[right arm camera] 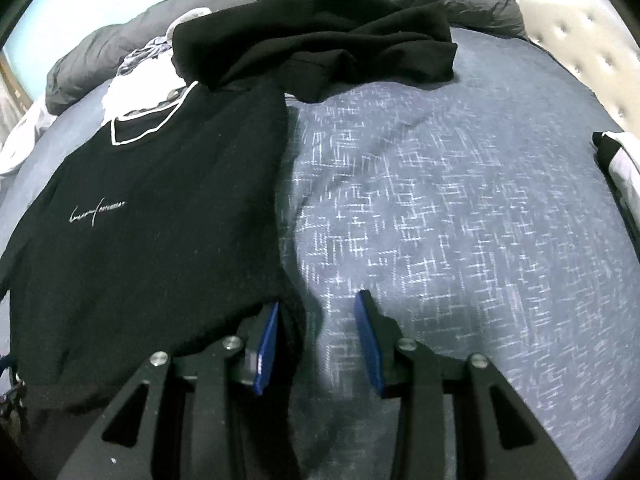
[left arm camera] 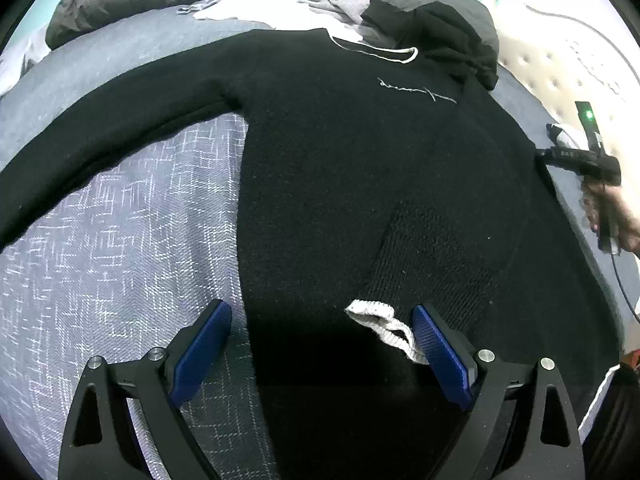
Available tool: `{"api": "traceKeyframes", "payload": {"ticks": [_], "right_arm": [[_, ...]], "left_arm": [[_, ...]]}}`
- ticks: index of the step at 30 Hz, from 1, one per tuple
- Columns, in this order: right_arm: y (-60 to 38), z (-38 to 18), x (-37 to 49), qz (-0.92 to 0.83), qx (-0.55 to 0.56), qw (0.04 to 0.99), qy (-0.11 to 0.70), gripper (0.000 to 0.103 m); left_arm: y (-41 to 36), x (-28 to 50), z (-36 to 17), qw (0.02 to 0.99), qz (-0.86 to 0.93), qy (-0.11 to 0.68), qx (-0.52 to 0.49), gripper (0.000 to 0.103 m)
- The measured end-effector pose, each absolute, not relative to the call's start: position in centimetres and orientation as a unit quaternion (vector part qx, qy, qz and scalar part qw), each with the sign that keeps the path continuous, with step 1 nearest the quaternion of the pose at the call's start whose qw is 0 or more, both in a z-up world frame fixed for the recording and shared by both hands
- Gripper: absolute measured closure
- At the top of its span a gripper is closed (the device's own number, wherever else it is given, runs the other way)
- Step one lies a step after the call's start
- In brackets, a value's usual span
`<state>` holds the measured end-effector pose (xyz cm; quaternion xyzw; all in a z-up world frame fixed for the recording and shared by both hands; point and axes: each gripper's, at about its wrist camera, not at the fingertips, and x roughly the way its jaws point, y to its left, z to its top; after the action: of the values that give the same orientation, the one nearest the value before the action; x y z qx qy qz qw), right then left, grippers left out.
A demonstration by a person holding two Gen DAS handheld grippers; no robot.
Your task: Fold clothes
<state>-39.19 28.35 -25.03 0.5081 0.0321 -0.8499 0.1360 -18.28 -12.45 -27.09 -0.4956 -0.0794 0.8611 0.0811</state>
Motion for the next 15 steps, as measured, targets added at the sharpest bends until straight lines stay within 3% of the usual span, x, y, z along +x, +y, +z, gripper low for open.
{"api": "traceKeyframes", "payload": {"ticks": [11, 15], "right_arm": [[30.4, -19.5, -42.0, -0.856, 0.499, 0.133, -0.019, 0.066], [26.4, -18.7, -45.5, -0.860, 0.490, 0.143, 0.017, 0.065]], "left_arm": [[-13.9, -17.6, -26.5, 0.087, 0.862, -0.117, -0.486, 0.009], [-13.8, -17.6, -26.7, 0.087, 0.862, -0.112, -0.487, 0.009]]}}
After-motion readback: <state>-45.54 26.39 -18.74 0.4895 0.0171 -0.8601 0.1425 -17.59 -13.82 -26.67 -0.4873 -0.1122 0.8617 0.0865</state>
